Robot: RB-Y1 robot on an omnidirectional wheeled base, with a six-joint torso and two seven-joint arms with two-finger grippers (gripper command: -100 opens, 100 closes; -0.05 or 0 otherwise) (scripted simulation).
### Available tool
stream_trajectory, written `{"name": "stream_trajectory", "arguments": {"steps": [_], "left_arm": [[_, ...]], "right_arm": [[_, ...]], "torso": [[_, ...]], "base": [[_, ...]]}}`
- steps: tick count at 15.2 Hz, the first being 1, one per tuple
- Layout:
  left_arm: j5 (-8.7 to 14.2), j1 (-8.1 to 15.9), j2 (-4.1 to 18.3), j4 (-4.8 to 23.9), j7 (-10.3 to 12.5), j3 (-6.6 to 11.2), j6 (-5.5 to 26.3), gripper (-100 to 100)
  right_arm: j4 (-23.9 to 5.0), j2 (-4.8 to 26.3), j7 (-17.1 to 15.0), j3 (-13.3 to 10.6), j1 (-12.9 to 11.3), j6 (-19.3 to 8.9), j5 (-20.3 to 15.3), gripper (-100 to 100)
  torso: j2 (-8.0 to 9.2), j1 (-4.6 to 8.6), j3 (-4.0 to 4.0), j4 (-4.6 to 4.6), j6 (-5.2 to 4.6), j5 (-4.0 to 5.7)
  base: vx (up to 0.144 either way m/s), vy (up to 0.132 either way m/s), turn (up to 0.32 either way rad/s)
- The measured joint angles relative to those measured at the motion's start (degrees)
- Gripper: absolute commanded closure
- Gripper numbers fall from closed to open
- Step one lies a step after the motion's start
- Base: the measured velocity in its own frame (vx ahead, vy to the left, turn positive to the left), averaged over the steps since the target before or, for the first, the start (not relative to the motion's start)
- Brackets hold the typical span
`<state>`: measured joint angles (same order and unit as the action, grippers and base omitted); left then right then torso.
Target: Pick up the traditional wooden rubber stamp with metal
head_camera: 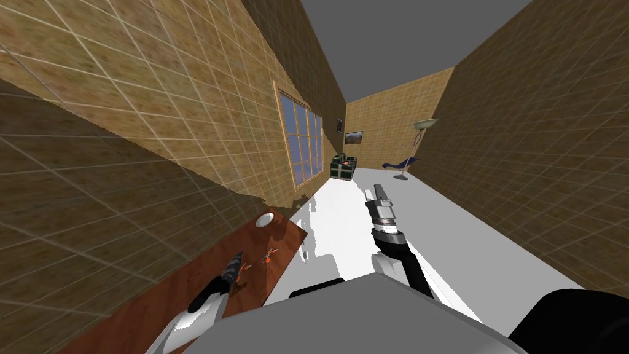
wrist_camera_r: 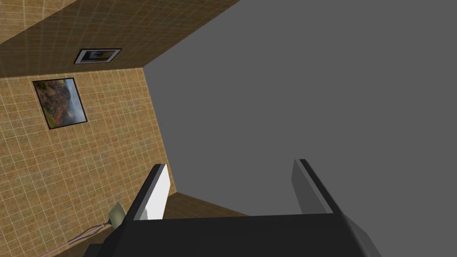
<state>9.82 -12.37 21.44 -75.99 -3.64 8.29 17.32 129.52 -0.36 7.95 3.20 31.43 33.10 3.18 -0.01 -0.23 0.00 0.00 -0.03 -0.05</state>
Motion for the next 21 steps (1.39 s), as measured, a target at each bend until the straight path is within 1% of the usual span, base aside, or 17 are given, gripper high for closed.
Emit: {"name": "stream_trajectory", "arguments": {"steps": [2, 5, 7, 9, 11, 12, 13, 16, 17, 19, 21], "left_arm": [[0.2, 0.4, -0.1, 1.6, -0.3, 0.37, 1.3, -100], [1.5, 1.8, 1.0, 6.0, -0.8, 0.83, 3.0, -100], [1.7, 2.5, 0.8, 8.3, -1.1, 1.5, 4.8, -100], [2.5, 3.5, 1.3, 11.4, -1.5, 1.87, 6.2, -100], [3.2, 3.8, 1.7, 12.8, -1.8, 2.39, 8.3, -100], [3.4, 4.3, 1.8, 13.9, -2.0, 2.61, 9.2, -100], [3.8, 5.1, 2.1, 15.6, -2.2, 2.8, 10.0, -100], [4.0, 5.0, 2.0, 16.7, -2.4, 3.64, 12.9, -100], [4.6, 5.6, 2.4, 18.3, -2.6, 3.76, 13.4, -100], [4.8, 6.4, 2.5, 20.2, -2.9, 4.14, 14.6, -100], [5.6, 7.1, 2.8, 22.7, -3.3, 4.66, 16.4, -100]], "right_arm": [[0.0, 0.0, 0.0, 0.0, 0.0, 0.0, 0.0, 0], [0.0, 0.0, 0.0, 0.0, 0.0, 0.0, 0.0, 0], [0.0, 0.0, 0.0, 0.0, 0.0, 0.0, 0.0, 0], [0.0, 0.0, 0.0, 0.0, 0.0, 0.0, 0.0, 0], [0.0, 0.0, 0.0, 0.0, 0.0, 0.0, 0.0, 0], [0.0, 0.0, 0.0, 0.0, 0.0, 0.0, 0.0, 0], [0.0, 0.0, 0.0, 0.0, 0.0, 0.0, 0.0, 0], [0.0, 0.0, 0.0, 0.0, 0.0, 0.0, 0.0, 0], [0.0, 0.0, 0.0, 0.0, 0.0, 0.0, 0.0, 0], [0.0, 0.0, 0.0, 0.0, 0.0, 0.0, 0.0, 0], [0.0, 0.0, 0.0, 0.0, 0.0, 0.0, 0.0, 0]], "torso": [[-0.01, -0.01, -0.01, 0.0, 0.04, 0.0], [0.01, -0.05, 0.0, 0.0, -0.01, -0.01], [0.02, -0.09, 0.01, 0.0, 0.01, -0.02], [0.04, -0.1, 0.02, 0.01, 0.0, -0.02], [0.03, -0.09, 0.02, 0.01, 0.01, -0.02], [0.01, -0.08, 0.01, 0.0, 0.02, -0.02], [-0.01, -0.08, 0.0, 0.0, 0.0, -0.02], [-0.01, -0.07, -0.01, 0.0, 0.03, -0.01], [-0.01, -0.07, -0.01, 0.0, 0.01, -0.01], [-0.04, -0.06, -0.02, -0.01, 0.01, -0.02], [-0.03, -0.11, -0.01, 0.0, 0.0, -0.02]], "base": [[-0.025, 0.03, -0.121], [-0.033, 0.04, -0.225], [-0.039, 0.048, -0.179], [-0.043, 0.047, -0.221], [-0.033, 0.041, -0.177], [-0.031, 0.041, -0.207], [-0.029, 0.04, -0.19], [-0.032, 0.038, -0.163], [-0.027, 0.033, -0.135], [-0.028, 0.04, -0.191], [-0.033, 0.051, -0.233]]}}
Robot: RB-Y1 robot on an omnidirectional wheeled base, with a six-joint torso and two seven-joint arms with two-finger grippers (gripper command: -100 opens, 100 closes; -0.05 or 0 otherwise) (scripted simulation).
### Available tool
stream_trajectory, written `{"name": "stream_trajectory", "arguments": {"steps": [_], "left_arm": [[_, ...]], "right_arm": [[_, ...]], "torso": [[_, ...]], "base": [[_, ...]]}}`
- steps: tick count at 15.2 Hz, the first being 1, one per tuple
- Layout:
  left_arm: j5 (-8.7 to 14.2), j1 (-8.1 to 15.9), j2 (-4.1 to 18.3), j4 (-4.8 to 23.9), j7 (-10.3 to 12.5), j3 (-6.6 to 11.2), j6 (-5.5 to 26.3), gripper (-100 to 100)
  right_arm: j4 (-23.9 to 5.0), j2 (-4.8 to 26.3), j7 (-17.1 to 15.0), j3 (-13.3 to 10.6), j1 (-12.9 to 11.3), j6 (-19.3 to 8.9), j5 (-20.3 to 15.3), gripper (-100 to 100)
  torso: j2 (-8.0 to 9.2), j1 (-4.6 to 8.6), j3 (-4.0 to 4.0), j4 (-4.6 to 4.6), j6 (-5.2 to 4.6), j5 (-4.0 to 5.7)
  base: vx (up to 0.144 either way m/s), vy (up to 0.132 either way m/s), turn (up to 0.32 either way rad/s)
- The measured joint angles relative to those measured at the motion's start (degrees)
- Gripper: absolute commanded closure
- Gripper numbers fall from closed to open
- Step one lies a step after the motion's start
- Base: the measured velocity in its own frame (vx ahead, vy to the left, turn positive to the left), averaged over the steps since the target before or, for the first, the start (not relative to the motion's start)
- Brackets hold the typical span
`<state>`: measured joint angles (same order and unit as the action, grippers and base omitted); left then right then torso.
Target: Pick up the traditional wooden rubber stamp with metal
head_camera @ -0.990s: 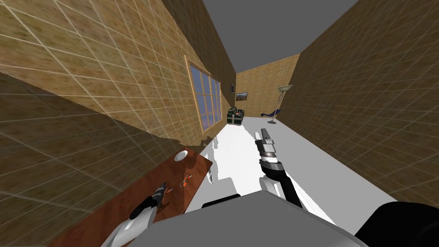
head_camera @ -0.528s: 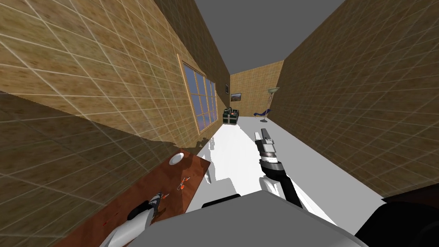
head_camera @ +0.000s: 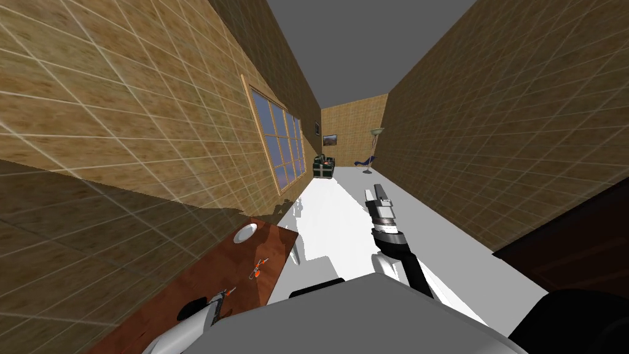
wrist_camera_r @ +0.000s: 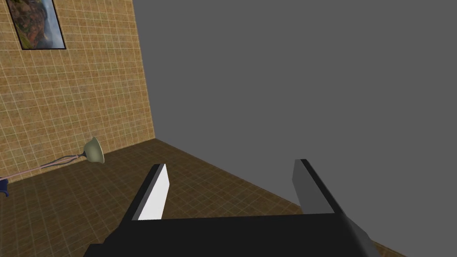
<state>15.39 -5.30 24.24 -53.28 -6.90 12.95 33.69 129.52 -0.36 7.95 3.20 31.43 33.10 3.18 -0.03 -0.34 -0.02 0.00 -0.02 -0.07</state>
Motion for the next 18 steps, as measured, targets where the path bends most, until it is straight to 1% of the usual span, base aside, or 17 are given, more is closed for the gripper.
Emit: {"name": "stream_trajectory", "arguments": {"steps": [2, 4, 5, 6, 14, 15, 18], "left_arm": [[1.0, 0.9, 0.5, 2.5, -0.5, 0.48, 1.7, -100], [1.0, 1.1, 0.4, 3.4, -0.5, 0.86, 3.2, -100], [1.0, 1.2, 0.4, 3.6, -0.5, 0.89, 3.4, -100], [0.6, 1.3, 0.2, 4.0, -0.3, 0.87, 3.2, -100], [-2.3, 3.8, -1.2, 9.8, 1.9, 0.52, -0.8, -100], [-2.4, 3.8, -1.3, 9.9, 2.1, 0.52, -1.0, 100], [-2.4, 3.8, -1.3, 9.9, 2.1, 0.51, -1.0, 100]], "right_arm": [[0.0, 0.0, 0.0, 0.0, 0.0, 0.0, 0.0, 0], [0.0, 0.0, 0.0, 0.0, 0.0, 0.0, 0.0, 0], [0.0, 0.0, 0.0, 0.0, 0.0, 0.0, 0.0, 0], [0.0, 0.0, 0.0, 0.0, 0.0, 0.0, 0.0, 0], [0.0, 0.0, 0.0, 0.0, 0.0, 0.0, 0.0, 0], [0.0, 0.0, 0.0, 0.0, 0.0, 0.0, 0.0, 0], [0.0, 0.0, 0.0, 0.0, 0.0, 0.0, 0.0, 0]], "torso": [[0.02, -0.03, 0.01, 0.0, 0.02, 0.0], [-0.01, 0.02, 0.0, 0.0, 0.03, 0.0], [-0.05, 0.07, -0.03, -0.01, 0.05, 0.01], [-0.08, 0.06, -0.04, -0.02, 0.04, 0.01], [-0.14, 0.04, -0.08, -0.03, 0.05, 0.0], [-0.14, 0.07, -0.08, -0.03, 0.05, 0.01], [-0.16, 0.16, -0.08, 0.0, 0.02, 0.04]], "base": [[-0.04, 0.049, -0.178], [-0.018, 0.027, -0.067], [-0.01, 0.031, -0.03], [-0.009, 0.041, -0.036], [-0.004, 0.035, -0.022], [-0.001, 0.009, -0.002], [0.0, 0.0, 0.0]]}}
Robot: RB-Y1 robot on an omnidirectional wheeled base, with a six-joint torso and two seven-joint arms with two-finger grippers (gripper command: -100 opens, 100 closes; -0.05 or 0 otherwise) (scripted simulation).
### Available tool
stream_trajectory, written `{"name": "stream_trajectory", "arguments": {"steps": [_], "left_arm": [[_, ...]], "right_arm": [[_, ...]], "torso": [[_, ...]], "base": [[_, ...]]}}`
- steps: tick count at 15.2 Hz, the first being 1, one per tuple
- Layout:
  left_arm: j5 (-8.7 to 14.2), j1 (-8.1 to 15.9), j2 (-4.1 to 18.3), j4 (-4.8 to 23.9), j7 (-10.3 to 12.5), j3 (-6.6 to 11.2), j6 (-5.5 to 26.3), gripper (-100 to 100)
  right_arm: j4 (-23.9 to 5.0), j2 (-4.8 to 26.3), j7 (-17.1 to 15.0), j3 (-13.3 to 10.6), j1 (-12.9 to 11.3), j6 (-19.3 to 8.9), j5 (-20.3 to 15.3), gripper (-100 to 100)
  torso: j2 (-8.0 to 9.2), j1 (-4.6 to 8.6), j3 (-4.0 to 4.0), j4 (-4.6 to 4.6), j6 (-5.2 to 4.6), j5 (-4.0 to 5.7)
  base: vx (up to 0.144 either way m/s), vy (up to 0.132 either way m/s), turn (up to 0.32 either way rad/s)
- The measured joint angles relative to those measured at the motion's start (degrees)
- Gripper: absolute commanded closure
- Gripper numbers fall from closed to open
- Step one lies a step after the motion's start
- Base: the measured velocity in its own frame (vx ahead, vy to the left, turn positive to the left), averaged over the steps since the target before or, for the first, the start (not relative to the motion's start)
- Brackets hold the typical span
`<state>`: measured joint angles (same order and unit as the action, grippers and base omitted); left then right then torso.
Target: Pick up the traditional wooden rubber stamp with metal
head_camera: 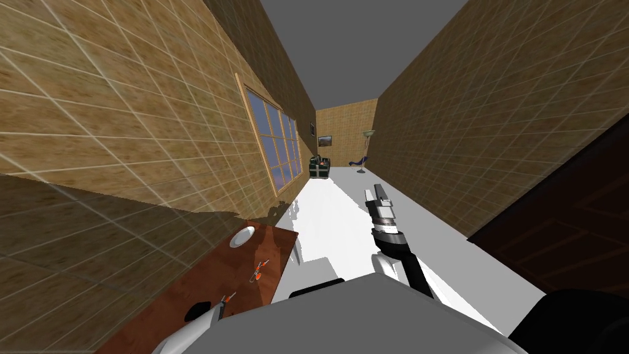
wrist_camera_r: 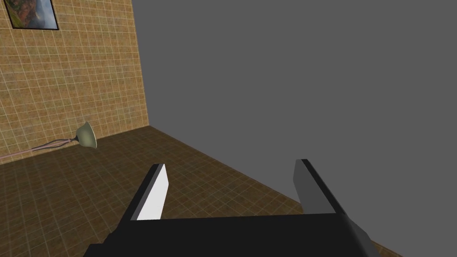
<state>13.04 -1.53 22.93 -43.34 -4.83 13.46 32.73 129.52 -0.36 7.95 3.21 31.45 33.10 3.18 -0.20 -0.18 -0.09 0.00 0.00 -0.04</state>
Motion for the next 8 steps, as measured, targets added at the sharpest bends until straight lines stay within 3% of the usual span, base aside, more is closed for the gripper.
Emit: {"name": "stream_trajectory", "arguments": {"steps": [2, 8], "left_arm": [[0.0, 0.0, 0.0, 0.0, 0.0, 0.0, 0.0, 100], [2.9, -2.0, 1.5, -5.0, -2.2, 0.32, 3.5, 100]], "right_arm": [[0.0, 0.0, 0.0, 0.0, 0.0, 0.0, 0.0, 0], [0.0, 0.0, 0.0, 0.0, 0.0, 0.0, 0.0, 0]], "torso": [[0.0, 0.01, 0.0, -0.01, 0.01, 0.0], [-0.01, 0.26, -0.01, -0.01, 0.02, 0.05]], "base": [[0.002, -0.014, 0.018], [0.007, -0.055, 0.036]]}}
